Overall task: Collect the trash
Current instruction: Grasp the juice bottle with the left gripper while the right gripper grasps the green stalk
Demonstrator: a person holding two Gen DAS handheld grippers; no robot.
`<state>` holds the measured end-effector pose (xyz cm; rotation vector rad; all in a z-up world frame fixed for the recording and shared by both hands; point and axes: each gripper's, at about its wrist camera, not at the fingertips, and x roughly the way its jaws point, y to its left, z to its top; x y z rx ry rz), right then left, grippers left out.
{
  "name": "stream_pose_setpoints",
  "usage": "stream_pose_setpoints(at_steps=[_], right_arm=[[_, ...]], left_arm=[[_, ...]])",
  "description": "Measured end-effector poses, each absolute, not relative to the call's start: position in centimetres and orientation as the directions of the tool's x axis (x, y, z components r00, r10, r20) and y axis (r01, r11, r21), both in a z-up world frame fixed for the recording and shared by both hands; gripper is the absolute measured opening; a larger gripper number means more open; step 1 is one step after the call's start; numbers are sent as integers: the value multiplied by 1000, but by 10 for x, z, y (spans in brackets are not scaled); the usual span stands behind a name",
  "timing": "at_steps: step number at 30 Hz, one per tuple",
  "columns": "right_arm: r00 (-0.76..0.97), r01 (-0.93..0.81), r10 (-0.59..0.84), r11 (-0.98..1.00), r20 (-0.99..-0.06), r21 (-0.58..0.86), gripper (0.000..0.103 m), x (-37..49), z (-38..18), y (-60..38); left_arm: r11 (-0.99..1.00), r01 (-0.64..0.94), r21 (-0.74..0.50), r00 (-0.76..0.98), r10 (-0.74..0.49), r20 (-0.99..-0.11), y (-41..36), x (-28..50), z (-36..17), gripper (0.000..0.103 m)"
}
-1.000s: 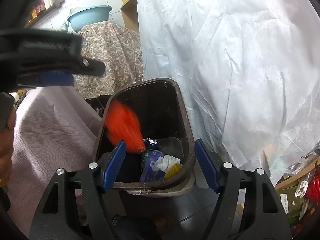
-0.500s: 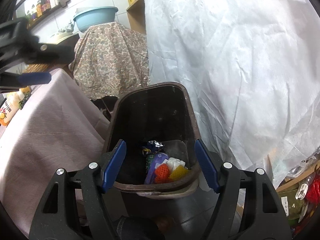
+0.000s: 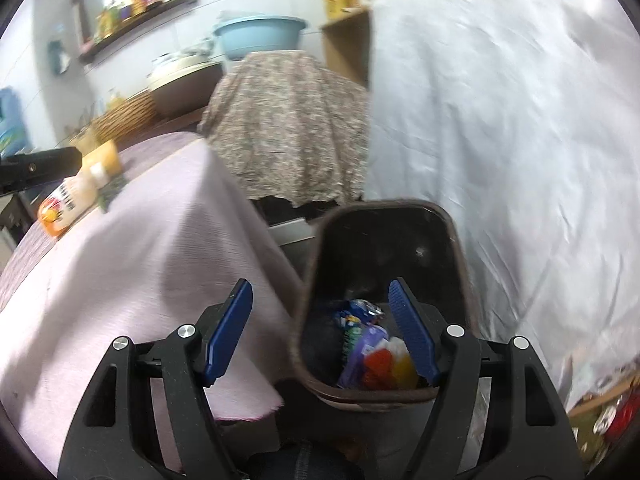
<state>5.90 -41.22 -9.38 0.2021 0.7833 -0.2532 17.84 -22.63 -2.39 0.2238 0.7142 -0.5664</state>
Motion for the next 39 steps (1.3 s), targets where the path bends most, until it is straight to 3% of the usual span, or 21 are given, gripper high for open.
stream_pose_setpoints(at_steps=[7,15,18,22,31,36,39], right_arm=[[695,197,-91,978,-713,67,71,82,-78,-373],[689,140,-41,987,-724,78,71,91,-74,-348],[688,114,-25,991,-725,74,71,97,-68,-339],[695,54,22,995,-719,82,71,110,-56,-324],[642,-112,184,983,-745,146,71,179,-46,-277],[586,-185,208,975,-783,121,71,227,-56,-240],[542,-211,203,972,-816,102,67,253,-69,-224]], left_arm=[[851,491,184,668,-233,-707,-153,228,-17,91],[797,529,291,562,-72,-824,-124,293,-38,89],[773,556,305,523,-41,-851,-128,304,-52,84],[750,555,360,528,16,-849,-131,306,-67,66],[802,532,272,542,-76,-837,-111,283,-60,63],[866,479,143,560,-176,-810,-84,257,-51,62],[885,445,136,596,-179,-783,-73,243,-48,62]])
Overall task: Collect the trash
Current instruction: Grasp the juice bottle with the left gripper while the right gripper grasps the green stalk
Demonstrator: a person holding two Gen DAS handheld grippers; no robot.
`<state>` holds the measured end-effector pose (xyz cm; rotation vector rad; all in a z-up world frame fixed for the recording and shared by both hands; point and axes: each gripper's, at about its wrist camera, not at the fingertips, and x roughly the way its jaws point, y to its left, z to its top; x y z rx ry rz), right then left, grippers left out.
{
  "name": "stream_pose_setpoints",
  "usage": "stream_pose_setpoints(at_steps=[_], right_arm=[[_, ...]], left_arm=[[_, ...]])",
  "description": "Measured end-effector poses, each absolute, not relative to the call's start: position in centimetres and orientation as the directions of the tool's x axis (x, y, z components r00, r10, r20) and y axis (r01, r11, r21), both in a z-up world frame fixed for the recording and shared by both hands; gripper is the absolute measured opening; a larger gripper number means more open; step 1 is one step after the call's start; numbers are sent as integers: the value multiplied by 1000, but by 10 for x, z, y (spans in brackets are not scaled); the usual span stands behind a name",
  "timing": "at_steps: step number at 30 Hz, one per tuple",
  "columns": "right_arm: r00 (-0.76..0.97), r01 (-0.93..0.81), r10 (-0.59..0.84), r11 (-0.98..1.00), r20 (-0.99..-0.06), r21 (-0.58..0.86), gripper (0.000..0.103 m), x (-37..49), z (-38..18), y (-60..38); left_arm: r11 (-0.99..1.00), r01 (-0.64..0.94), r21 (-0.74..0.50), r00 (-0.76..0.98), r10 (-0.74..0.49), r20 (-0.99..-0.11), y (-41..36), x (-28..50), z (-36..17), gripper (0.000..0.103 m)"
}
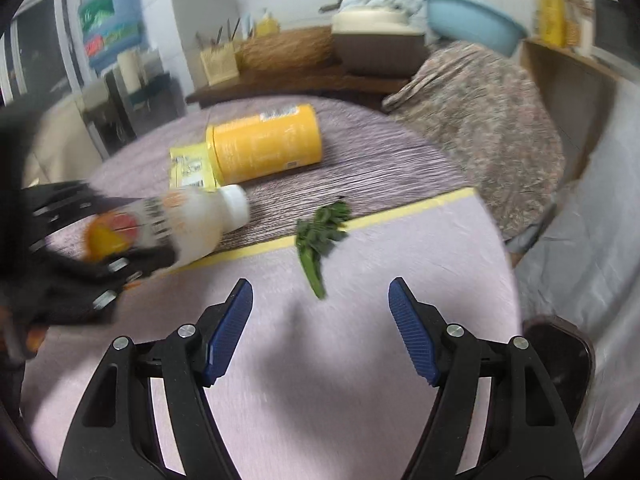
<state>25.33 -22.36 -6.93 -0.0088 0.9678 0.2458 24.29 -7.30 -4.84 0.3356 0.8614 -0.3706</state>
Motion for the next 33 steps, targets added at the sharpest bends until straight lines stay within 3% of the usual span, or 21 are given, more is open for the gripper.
stream_pose_setpoints(at_steps=[4,12,15,33], right_arm=[[502,-224,169,973,-848,61,60,280,-84,-207],[459,-250,117,968,-881,-1,23,296,-101,-191],[463,-255,110,967,-879,-14,13,292,-100,-192],[561,-256,218,963,-799,83,11,205,-58,-217]], left_arm=[[908,415,60,596,-221,-772,-55,230,-48,61],[923,384,-9,596,-255,-761,-36,223,-49,61],[926,377,-22,598,-261,-758,-34,220,-50,61],[919,386,-85,623,-328,-710,-44,180,-38,61]])
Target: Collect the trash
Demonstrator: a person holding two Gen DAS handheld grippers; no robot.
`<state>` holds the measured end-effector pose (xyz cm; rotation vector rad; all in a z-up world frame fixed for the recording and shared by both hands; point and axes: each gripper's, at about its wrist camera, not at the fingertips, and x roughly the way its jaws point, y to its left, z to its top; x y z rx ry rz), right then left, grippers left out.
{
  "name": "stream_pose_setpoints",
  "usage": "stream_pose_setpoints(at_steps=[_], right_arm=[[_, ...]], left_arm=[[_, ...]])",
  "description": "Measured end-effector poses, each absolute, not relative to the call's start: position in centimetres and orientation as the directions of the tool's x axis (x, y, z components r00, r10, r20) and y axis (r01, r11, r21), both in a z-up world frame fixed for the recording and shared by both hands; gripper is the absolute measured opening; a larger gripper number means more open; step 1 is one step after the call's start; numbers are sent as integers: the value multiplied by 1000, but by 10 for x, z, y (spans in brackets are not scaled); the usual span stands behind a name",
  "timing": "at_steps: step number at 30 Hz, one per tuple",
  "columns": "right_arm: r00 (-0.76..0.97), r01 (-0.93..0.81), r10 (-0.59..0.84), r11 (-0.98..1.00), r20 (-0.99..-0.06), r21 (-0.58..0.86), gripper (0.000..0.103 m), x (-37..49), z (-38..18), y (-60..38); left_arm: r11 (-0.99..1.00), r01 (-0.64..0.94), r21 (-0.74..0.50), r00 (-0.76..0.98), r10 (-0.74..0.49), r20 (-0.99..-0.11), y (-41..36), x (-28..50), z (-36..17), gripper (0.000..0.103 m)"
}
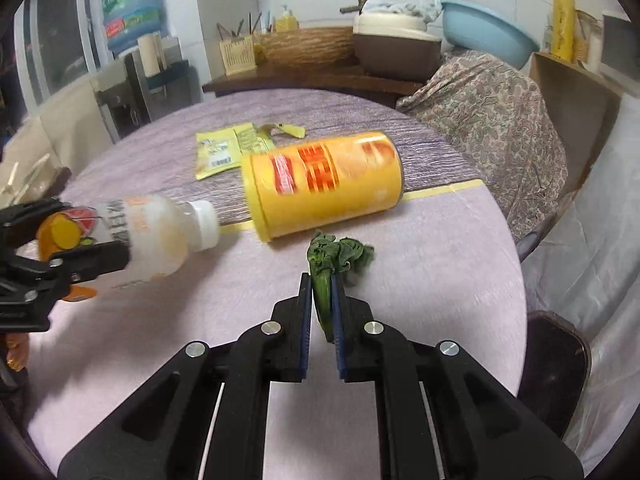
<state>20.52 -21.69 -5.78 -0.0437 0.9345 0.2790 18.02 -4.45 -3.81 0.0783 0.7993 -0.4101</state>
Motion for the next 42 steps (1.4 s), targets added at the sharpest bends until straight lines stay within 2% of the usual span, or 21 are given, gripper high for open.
stream_pose_setpoints(at_steps=[8,12,20,27,34,42], right_arm=[[641,-197,231,971,-732,134,11,152,-38,-260],[677,-126,191,982,-711,143,11,127,-34,-290],[713,54,84,983,-696,174,11,91,-41,-361],[712,116,53,974,-700,192,11,79,-55,-390],[691,63,132,969,-711,241,11,98,-86,-380],[686,-31,196,970,-701,241,6,134,-84,-344]], left_arm=[[893,435,-120,617,-392,-682,-78,156,-27,61],[874,469,-131,612,-428,-665,-103,148,-20,60],[848,521,-94,619,-452,-642,-150,141,-13,60],[845,529,-80,633,-455,-627,-167,141,-3,60],[843,535,-51,642,-445,-625,-182,137,-4,59],[844,531,-70,634,-451,-628,-180,139,-2,59]])
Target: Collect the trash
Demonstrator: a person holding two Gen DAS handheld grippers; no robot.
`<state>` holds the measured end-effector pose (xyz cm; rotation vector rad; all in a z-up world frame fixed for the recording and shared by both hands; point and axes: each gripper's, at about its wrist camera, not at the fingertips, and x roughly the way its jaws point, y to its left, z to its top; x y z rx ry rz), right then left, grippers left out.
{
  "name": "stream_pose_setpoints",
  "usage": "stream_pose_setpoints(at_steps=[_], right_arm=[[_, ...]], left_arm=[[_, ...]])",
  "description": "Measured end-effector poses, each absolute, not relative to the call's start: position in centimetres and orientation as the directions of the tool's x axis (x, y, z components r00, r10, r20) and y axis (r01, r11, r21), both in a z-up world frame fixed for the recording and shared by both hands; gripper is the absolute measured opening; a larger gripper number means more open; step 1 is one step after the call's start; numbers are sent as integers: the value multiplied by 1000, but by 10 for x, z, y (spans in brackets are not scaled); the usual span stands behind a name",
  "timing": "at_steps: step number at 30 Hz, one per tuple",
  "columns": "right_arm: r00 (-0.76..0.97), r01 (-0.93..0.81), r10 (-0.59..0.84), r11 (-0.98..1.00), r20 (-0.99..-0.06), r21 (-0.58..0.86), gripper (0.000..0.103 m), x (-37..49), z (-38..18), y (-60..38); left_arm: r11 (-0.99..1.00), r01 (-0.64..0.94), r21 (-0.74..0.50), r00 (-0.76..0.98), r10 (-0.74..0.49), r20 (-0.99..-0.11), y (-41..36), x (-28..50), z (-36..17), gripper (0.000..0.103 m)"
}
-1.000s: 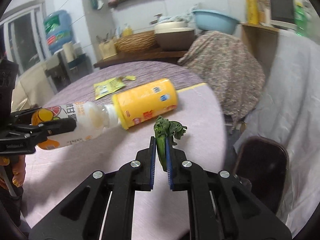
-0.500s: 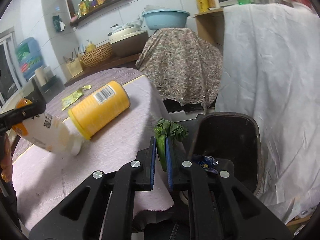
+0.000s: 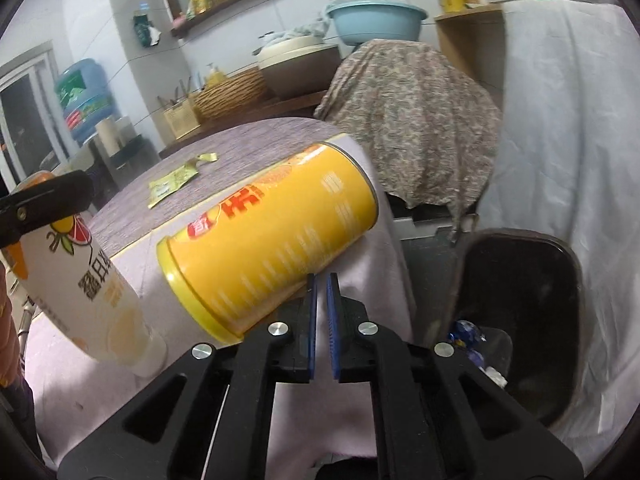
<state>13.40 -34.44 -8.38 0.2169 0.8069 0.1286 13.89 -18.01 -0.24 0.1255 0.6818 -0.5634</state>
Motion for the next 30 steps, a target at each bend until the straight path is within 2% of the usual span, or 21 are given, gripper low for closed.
stream_pose_setpoints(at_steps=[3,11,13,15,16,19,21,24,26,27,30], right_arm=[[680,-62,179,980,-712,187,6,146,-83,-330],[706,-41,159,982,-690,184,9,144,-74,-334],[714,-35,171,977,-679,208,17,139,-73,-339],[716,-23,161,978,-679,207,47,137,-71,-342],[722,-21,158,978,-674,207,51,137,-69,-342],[723,-43,203,967,-661,250,52,143,-62,-340],[704,-29,259,941,-661,338,60,154,-61,-342],[659,1,387,857,-646,515,62,175,-59,-344],[613,79,441,792,-656,605,67,192,-59,-340],[598,112,448,775,-665,623,68,198,-60,-337],[505,272,403,765,-764,584,68,227,-67,-320]], left_arm=[[845,529,-77,635,-454,-625,-176,140,-2,59],[861,499,-94,647,-443,-620,-160,145,-1,59],[865,492,-103,649,-443,-618,-156,147,-1,59],[867,487,-108,651,-443,-616,-154,149,-1,59],[868,484,-112,653,-443,-615,-152,149,-2,59],[876,468,-120,660,-437,-612,-144,151,-1,59],[880,457,-126,665,-433,-608,-138,151,0,59],[890,437,-131,678,-422,-602,-123,150,2,59],[898,421,-130,687,-409,-601,-115,152,2,59],[900,416,-131,688,-406,-601,-112,153,2,59],[906,401,-136,697,-398,-597,-101,156,4,59]])
